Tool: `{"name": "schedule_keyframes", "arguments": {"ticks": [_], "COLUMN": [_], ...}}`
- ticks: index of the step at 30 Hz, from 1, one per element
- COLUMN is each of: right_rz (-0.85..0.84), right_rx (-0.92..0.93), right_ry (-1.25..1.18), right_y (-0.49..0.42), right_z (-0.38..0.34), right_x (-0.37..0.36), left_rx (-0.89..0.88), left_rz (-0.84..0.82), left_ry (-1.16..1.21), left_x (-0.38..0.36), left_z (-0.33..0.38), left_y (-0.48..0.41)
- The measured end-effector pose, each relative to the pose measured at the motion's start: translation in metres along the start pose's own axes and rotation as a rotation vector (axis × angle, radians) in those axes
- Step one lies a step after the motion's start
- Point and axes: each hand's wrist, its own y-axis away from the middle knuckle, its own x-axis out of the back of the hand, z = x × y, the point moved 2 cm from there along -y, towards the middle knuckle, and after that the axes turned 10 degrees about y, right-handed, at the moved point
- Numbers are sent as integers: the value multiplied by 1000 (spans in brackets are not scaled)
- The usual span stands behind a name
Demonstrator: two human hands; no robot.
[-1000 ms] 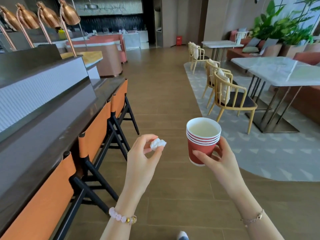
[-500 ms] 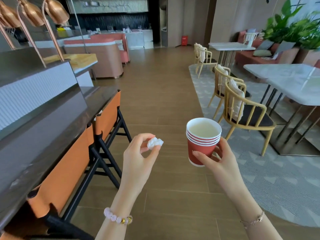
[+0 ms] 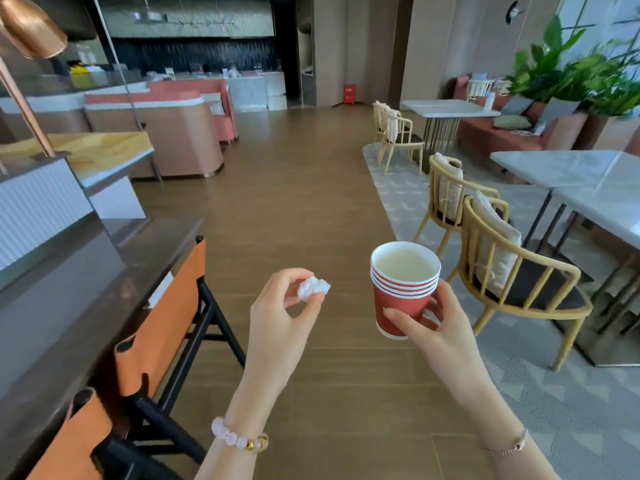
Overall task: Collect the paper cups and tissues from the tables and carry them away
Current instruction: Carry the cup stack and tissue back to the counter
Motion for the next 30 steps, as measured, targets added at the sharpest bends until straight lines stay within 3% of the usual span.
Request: {"name": "schedule_keyframes", "arguments": {"ticks": [13, 30], "right_rz": [-38, -118], "right_rx": [-31, 16], "right_ry": [-27, -34], "right_y": [-250, -637], "right_z": [67, 145], "right_x": [-84, -136], "left_rx": [30, 63], "left_rz": [39, 134], "left_ry": [-26, 1], "left_x": [-30, -137], "left_z": [-124, -265], "left_y": [-227, -563]}}
